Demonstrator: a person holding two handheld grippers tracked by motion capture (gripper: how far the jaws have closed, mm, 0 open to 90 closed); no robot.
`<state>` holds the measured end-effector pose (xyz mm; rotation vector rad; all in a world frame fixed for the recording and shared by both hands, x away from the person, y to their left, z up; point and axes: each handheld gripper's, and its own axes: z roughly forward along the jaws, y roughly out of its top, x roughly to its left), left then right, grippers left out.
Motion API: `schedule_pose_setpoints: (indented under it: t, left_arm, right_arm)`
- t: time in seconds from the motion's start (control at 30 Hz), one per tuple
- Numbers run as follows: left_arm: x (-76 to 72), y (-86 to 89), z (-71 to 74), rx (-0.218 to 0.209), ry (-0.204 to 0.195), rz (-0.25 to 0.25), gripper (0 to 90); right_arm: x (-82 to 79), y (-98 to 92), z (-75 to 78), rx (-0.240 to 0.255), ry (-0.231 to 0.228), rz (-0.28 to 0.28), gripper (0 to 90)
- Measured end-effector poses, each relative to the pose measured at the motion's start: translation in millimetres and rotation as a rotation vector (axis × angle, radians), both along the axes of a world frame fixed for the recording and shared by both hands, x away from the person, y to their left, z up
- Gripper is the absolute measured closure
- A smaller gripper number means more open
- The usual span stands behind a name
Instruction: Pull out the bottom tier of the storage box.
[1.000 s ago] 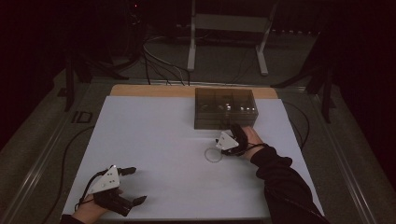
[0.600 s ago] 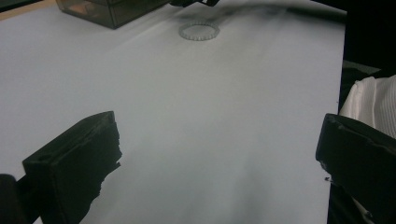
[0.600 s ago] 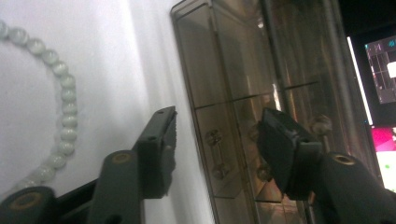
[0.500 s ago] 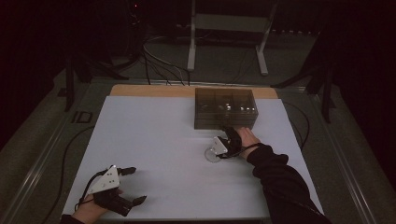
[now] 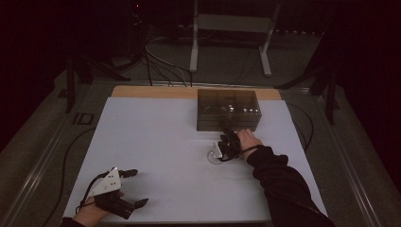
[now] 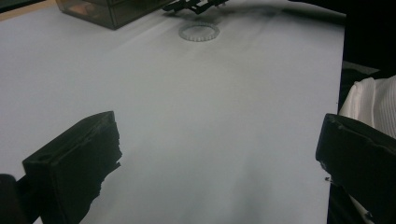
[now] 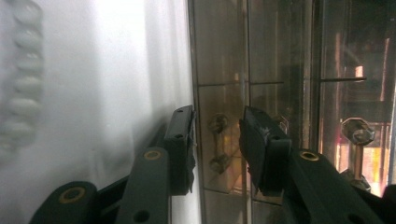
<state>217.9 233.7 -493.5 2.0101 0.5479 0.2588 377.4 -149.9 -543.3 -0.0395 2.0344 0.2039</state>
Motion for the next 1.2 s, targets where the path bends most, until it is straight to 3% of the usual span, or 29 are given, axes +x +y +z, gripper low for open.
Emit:
schedule_pose_setpoints:
  t: [0.53, 0.87, 1.2]
  left_arm:
    - [-0.2, 0.0, 0.0, -0.001, -0.001, -0.006, 0.2]
    - [-0.2, 0.1, 0.0, 0.0, -0.001, -0.004, 0.2]
    - [-0.2, -0.1, -0.1, 0.002, -0.002, -0.005, 0.2]
  right_arm:
    - [6.1, 5.4, -11.1, -0.097, -0.06, -0.004, 77.6]
    - [7.9, 7.2, -11.4, -0.09, -0.059, -0.027, 79.8]
    - [3.0, 6.0, -5.7, -0.092, -0.047, -0.016, 80.0]
